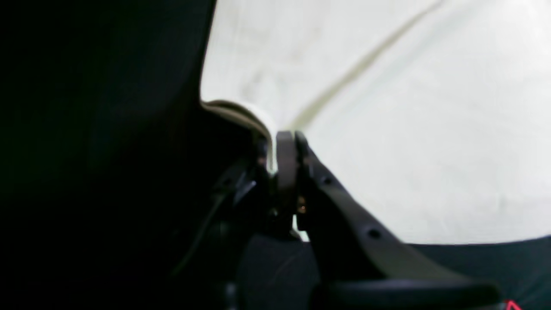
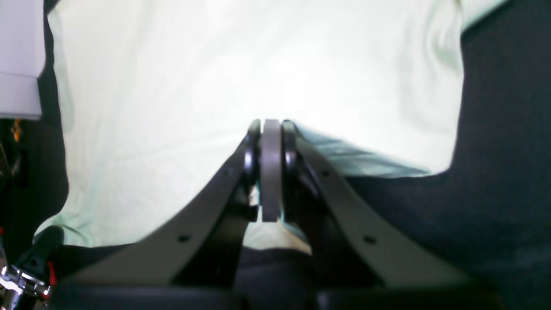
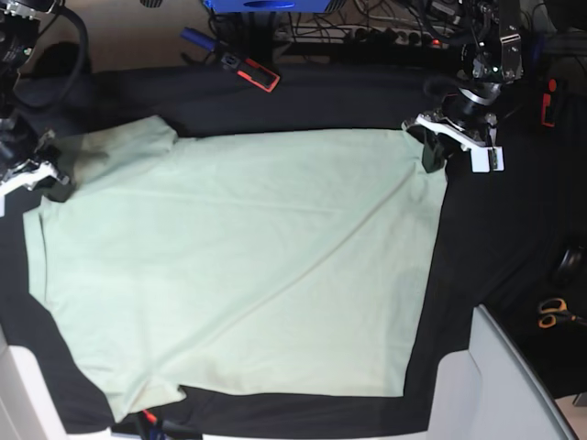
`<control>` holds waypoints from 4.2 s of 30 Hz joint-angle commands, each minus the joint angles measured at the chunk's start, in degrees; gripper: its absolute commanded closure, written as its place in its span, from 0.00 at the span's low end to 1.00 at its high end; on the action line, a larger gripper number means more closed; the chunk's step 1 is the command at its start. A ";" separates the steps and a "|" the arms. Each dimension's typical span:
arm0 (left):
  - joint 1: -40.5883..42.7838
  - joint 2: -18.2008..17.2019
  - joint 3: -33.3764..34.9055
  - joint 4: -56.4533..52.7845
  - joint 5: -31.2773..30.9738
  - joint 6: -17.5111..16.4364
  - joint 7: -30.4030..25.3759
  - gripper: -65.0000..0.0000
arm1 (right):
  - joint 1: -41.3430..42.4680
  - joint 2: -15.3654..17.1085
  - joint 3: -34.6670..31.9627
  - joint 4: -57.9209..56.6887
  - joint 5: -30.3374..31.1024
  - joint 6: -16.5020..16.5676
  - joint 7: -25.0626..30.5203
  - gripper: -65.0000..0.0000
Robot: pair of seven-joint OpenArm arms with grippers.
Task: Fold the T-shirt properly
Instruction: 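Lift the shoulders and drag them toward the hem with both grippers, then lay the shoulder edge down onto the shirt body with both grippers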
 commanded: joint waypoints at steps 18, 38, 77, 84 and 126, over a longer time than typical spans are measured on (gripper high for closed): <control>-3.51 -1.11 -0.30 3.59 -0.83 -0.38 -0.90 1.00 | 4.70 0.82 6.07 0.77 0.67 -1.14 -4.05 1.00; -3.60 -1.28 -2.59 12.38 -1.01 -0.38 4.99 1.00 | 3.56 0.38 6.15 0.77 1.11 -3.34 -7.12 1.00; -9.22 0.21 -4.79 11.06 -0.92 -0.38 11.23 1.00 | 11.91 0.73 10.90 -8.11 0.76 -7.30 -16.36 1.00; -13.88 0.30 -4.52 5.09 -0.83 -0.38 11.23 1.00 | 15.34 0.82 10.81 -11.80 0.58 -7.38 -16.00 1.00; -29.18 0.30 -4.08 -15.93 0.31 -0.38 10.79 1.00 | 26.50 6.18 -2.73 -33.07 -4.87 -7.03 3.78 1.00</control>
